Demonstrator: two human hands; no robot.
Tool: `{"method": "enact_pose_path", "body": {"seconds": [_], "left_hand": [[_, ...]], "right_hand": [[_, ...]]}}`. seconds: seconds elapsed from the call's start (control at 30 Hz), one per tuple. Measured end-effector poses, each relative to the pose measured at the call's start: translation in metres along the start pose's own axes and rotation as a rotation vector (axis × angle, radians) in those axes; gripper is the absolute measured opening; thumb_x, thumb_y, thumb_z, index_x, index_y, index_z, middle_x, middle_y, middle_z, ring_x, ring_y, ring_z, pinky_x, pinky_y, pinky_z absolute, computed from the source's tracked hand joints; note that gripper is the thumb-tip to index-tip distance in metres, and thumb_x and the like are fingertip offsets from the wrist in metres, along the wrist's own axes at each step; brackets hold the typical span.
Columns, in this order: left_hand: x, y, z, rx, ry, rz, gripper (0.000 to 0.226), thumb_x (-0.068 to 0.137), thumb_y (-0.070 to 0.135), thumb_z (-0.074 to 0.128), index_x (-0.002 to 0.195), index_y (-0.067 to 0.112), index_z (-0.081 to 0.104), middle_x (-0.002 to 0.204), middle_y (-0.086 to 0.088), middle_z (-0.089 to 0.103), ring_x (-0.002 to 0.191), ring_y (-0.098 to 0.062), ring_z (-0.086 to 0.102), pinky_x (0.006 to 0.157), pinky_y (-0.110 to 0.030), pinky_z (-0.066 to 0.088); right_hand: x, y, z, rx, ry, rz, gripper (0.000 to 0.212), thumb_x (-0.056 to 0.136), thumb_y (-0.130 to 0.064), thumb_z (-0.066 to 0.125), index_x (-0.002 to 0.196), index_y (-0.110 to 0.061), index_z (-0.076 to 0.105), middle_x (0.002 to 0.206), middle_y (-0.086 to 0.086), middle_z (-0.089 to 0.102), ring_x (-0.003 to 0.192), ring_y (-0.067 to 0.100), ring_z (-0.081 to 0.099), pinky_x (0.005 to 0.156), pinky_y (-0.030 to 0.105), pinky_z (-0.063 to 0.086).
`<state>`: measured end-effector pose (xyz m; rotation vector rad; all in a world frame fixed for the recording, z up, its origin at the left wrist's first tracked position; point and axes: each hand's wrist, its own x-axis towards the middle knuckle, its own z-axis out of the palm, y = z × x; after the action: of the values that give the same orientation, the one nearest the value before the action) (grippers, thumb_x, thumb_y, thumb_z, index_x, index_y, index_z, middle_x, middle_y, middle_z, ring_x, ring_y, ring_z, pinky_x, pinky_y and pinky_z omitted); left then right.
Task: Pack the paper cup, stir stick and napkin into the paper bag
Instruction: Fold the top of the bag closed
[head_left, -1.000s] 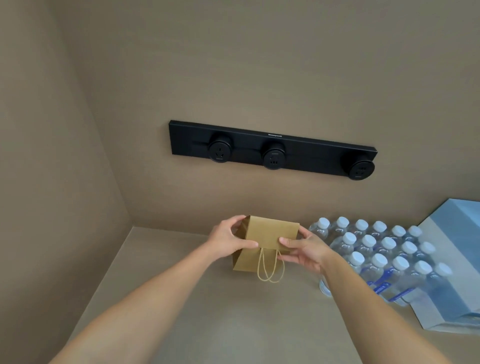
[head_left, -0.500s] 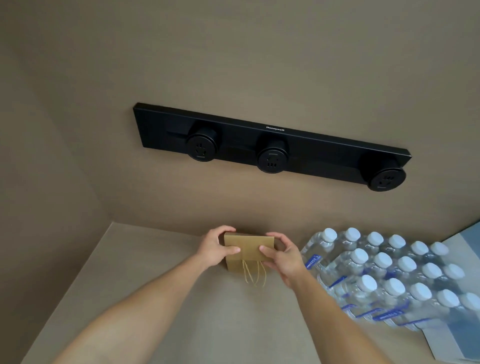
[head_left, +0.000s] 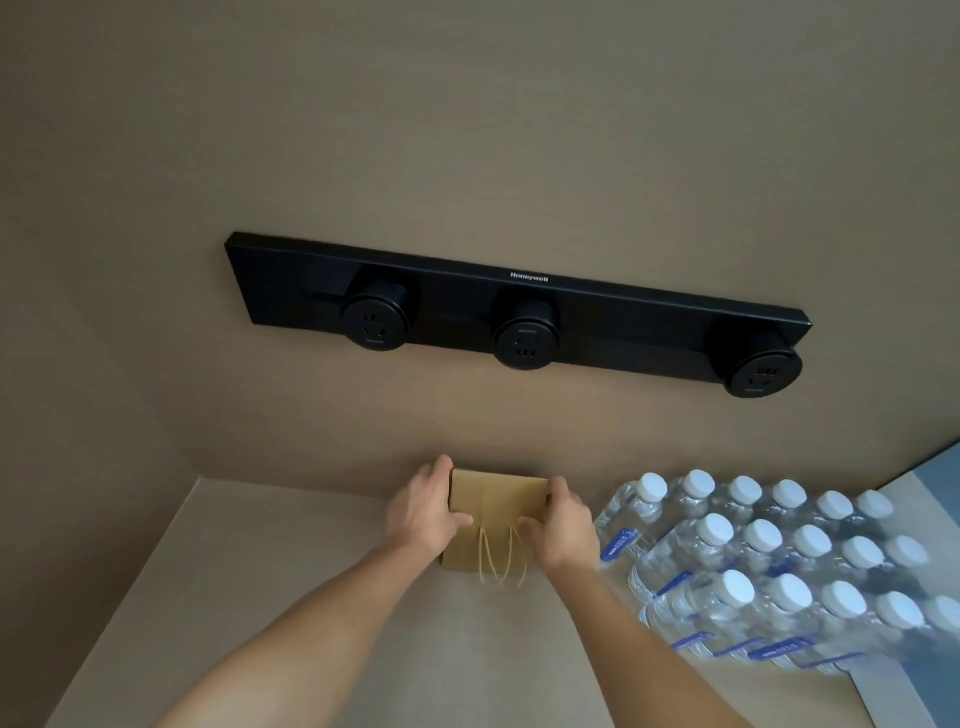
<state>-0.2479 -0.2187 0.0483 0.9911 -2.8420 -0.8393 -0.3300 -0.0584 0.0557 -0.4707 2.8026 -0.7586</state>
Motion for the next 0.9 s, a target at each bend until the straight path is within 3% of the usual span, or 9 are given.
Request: {"method": "enact_pose_path", "body": {"seconds": [0.07, 0.17, 0.33, 0.43, 0.5, 0.57, 0.67, 0.8, 0.9], "left_hand": [[-0.002, 0.002, -0.002, 0.102, 0.013, 0.043, 0.06, 0.074, 0.043, 0.08, 0.113, 0.017, 0.041, 0.121, -0.005, 0.057, 0.109, -0.033, 0.063, 0.083, -0.041, 0.051], [-0.003, 0.003, -0.006, 0.189, 0.015, 0.08, 0.061, 0.079, 0.041, 0.076, 0.122, 0.017, 0.04, 0.126, -0.004, 0.056, 0.111, -0.032, 0.064, 0.086, -0.041, 0.052], [-0.018, 0.006, -0.019, 0.385, -0.024, 0.148, 0.057, 0.084, 0.042, 0.071, 0.127, 0.016, 0.044, 0.123, -0.007, 0.06, 0.108, -0.033, 0.066, 0.085, -0.041, 0.053], [-0.025, 0.013, -0.026, 0.537, -0.056, 0.23, 0.041, 0.09, 0.032, 0.063, 0.123, 0.012, 0.052, 0.124, -0.01, 0.06, 0.111, -0.035, 0.064, 0.087, -0.041, 0.051], [-0.026, 0.018, -0.025, 0.621, -0.068, 0.318, 0.031, 0.094, 0.011, 0.051, 0.125, 0.007, 0.054, 0.126, -0.014, 0.058, 0.113, -0.038, 0.061, 0.088, -0.044, 0.048], [-0.025, 0.022, -0.021, 0.667, -0.086, 0.4, 0.036, 0.094, -0.002, 0.041, 0.128, 0.001, 0.051, 0.13, -0.019, 0.055, 0.116, -0.041, 0.056, 0.088, -0.047, 0.045], [-0.022, 0.031, -0.02, 0.701, -0.123, 0.492, 0.037, 0.095, -0.006, 0.034, 0.129, -0.006, 0.047, 0.131, -0.028, 0.05, 0.121, -0.047, 0.049, 0.089, -0.052, 0.042], [-0.022, 0.047, -0.022, 0.764, -0.194, 0.486, 0.036, 0.098, -0.005, 0.031, 0.128, -0.008, 0.049, 0.132, -0.03, 0.051, 0.124, -0.049, 0.046, 0.091, -0.054, 0.043], [-0.025, 0.059, -0.029, 0.77, -0.233, 0.422, 0.037, 0.098, -0.002, 0.036, 0.131, -0.001, 0.052, 0.135, -0.024, 0.053, 0.126, -0.044, 0.049, 0.097, -0.051, 0.044]], "right_hand": [[-0.001, -0.005, -0.003, -0.23, 0.054, -0.127, 0.042, 0.08, -0.024, 0.072, 0.109, -0.019, 0.042, 0.11, 0.003, 0.057, 0.102, 0.028, 0.059, 0.071, 0.036, 0.047], [-0.004, -0.008, -0.007, -0.478, 0.11, -0.276, 0.047, 0.081, -0.015, 0.068, 0.119, -0.02, 0.041, 0.114, 0.003, 0.053, 0.105, 0.025, 0.053, 0.083, 0.036, 0.049], [-0.018, -0.004, -0.012, -0.539, 0.064, -0.288, 0.048, 0.085, -0.011, 0.063, 0.125, -0.019, 0.038, 0.117, 0.005, 0.053, 0.107, 0.027, 0.053, 0.085, 0.038, 0.049], [-0.024, -0.005, -0.015, -0.582, 0.062, -0.304, 0.05, 0.086, -0.013, 0.064, 0.127, -0.019, 0.037, 0.117, 0.007, 0.053, 0.107, 0.028, 0.054, 0.086, 0.039, 0.05], [-0.027, -0.011, -0.02, -0.57, 0.096, -0.305, 0.046, 0.081, -0.008, 0.067, 0.121, -0.018, 0.045, 0.109, 0.009, 0.058, 0.098, 0.03, 0.059, 0.077, 0.041, 0.052], [-0.029, -0.021, -0.024, -0.59, 0.116, -0.35, 0.038, 0.073, -0.004, 0.066, 0.108, -0.015, 0.058, 0.092, 0.011, 0.064, 0.08, 0.031, 0.065, 0.06, 0.041, 0.053], [-0.029, -0.028, -0.027, -0.568, 0.198, -0.414, 0.025, 0.064, -0.011, 0.043, 0.083, -0.013, 0.059, 0.06, 0.009, 0.062, 0.046, 0.027, 0.061, 0.035, 0.032, 0.047], [-0.026, -0.032, -0.028, -0.574, 0.166, -0.424, 0.029, 0.061, -0.016, 0.038, 0.051, -0.015, 0.065, 0.049, 0.007, 0.058, 0.038, 0.026, 0.057, 0.029, 0.03, 0.044], [-0.025, -0.035, -0.035, -0.62, 0.078, -0.416, 0.026, 0.062, -0.02, 0.045, 0.053, -0.017, 0.069, 0.051, 0.011, 0.06, 0.042, 0.026, 0.061, 0.031, 0.032, 0.046]]}}
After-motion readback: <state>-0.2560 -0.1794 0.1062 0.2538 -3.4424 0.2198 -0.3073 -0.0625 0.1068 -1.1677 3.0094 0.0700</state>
